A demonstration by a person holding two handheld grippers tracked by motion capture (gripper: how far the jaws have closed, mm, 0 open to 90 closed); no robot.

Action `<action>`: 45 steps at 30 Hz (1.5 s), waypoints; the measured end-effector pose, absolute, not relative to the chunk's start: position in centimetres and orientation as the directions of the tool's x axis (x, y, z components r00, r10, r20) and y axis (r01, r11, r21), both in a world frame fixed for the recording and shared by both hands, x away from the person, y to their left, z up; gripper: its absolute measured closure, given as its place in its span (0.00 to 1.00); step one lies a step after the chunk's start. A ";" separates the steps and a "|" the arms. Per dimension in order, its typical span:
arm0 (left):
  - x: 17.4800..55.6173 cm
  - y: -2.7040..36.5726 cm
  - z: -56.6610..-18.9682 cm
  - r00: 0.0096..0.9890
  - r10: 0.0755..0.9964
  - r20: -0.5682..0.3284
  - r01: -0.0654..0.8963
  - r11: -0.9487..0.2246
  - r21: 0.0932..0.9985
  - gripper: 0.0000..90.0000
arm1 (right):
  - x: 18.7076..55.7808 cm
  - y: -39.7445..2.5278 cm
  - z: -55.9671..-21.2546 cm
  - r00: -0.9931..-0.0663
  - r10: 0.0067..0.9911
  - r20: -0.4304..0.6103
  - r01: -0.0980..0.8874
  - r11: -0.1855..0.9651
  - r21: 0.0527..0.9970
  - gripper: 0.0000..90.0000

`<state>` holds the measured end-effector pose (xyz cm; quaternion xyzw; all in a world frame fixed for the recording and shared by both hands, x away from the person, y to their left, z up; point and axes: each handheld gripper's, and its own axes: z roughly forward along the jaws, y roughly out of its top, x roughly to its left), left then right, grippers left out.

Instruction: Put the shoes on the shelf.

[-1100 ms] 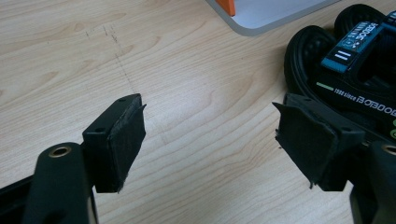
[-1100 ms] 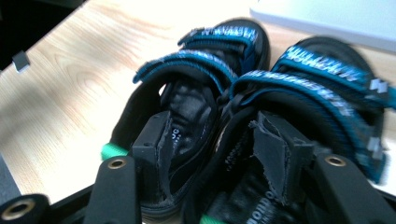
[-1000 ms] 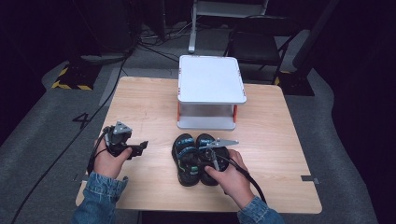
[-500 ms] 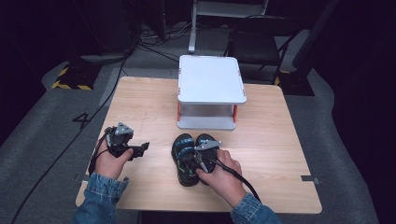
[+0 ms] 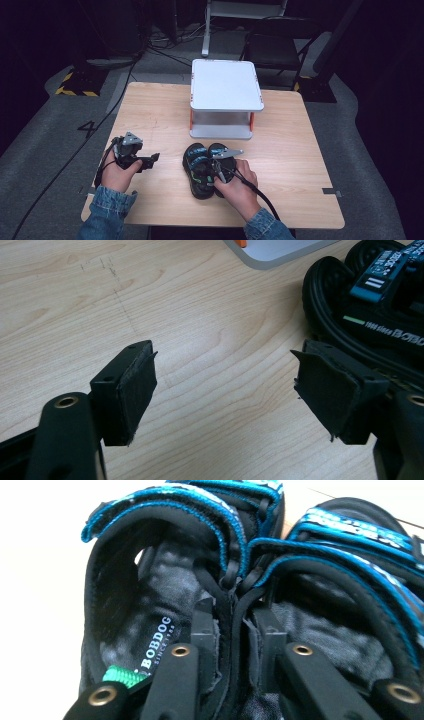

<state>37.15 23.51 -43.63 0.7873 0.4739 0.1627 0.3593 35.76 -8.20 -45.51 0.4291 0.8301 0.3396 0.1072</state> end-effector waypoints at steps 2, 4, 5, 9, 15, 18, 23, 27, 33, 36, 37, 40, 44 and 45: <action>37.1 23.6 -43.6 0.497 0.863 -0.088 0.628 -0.288 0.723 0.27 | 35.8 -8.4 -45.4 -0.606 0.786 0.124 0.643 0.392 0.657 0.88; 37.1 23.7 -43.6 0.494 0.864 -0.093 0.627 -0.280 0.727 0.27 | 36.0 -8.8 -45.1 -0.603 0.786 0.138 0.647 0.381 0.660 0.88; 37.1 23.7 -43.6 0.492 0.865 -0.097 0.628 -0.276 0.727 0.27 | 36.0 -8.8 -45.1 -0.603 0.786 0.138 0.647 0.381 0.660 0.88; 37.0 23.9 -43.6 0.488 0.867 -0.097 0.627 -0.271 0.730 0.27 | 36.5 -9.3 -43.9 -0.586 0.800 0.128 0.636 0.356 0.684 0.88; 37.0 23.9 -43.6 0.491 0.865 -0.099 0.631 -0.275 0.726 0.27 | 39.1 -10.9 -41.8 -0.535 0.840 0.089 0.610 0.311 0.729 0.88; 36.9 23.9 -43.6 0.488 0.867 -0.100 0.632 -0.272 0.725 0.27 | 41.5 -11.6 -41.0 -0.505 0.861 0.067 0.598 0.292 0.746 0.88; 37.0 23.8 -43.8 0.492 0.865 -0.098 0.633 -0.278 0.723 0.27 | 44.4 -11.6 -40.7 -0.472 0.881 0.033 0.586 0.286 0.758 0.88; 37.1 23.9 -44.0 0.487 0.867 -0.105 0.637 -0.270 0.722 0.27 | 47.4 -11.0 -41.4 -0.439 0.898 0.000 0.565 0.276 0.777 0.87; 37.1 24.1 -44.1 0.489 0.866 -0.108 0.638 -0.270 0.721 0.27 | 49.3 -9.8 -43.0 -0.426 0.904 -0.027 0.541 0.279 0.793 0.87; 37.1 24.2 -44.0 0.491 0.864 -0.108 0.638 -0.272 0.720 0.27 | 50.1 -9.5 -43.9 -0.415 0.908 -0.045 0.531 0.283 0.799 0.87; 37.1 24.1 -44.0 0.488 0.866 -0.111 0.639 -0.268 0.721 0.27 | 50.2 -9.3 -44.2 -0.412 0.909 -0.054 0.528 0.287 0.799 0.87; 37.1 24.1 -44.0 0.493 0.863 -0.107 0.636 -0.274 0.721 0.27 | 50.6 -9.2 -44.9 -0.404 0.913 -0.059 0.519 0.282 0.807 0.87; 37.0 23.9 -43.9 0.498 0.861 -0.103 0.634 -0.281 0.720 0.27 | 50.6 -8.8 -45.5 -0.389 0.916 -0.098 0.483 0.294 0.825 0.82; 37.0 23.9 -43.9 0.500 0.860 -0.104 0.633 -0.281 0.721 0.27 | 50.6 -8.7 -45.7 -0.385 0.916 -0.112 0.469 0.299 0.831 0.80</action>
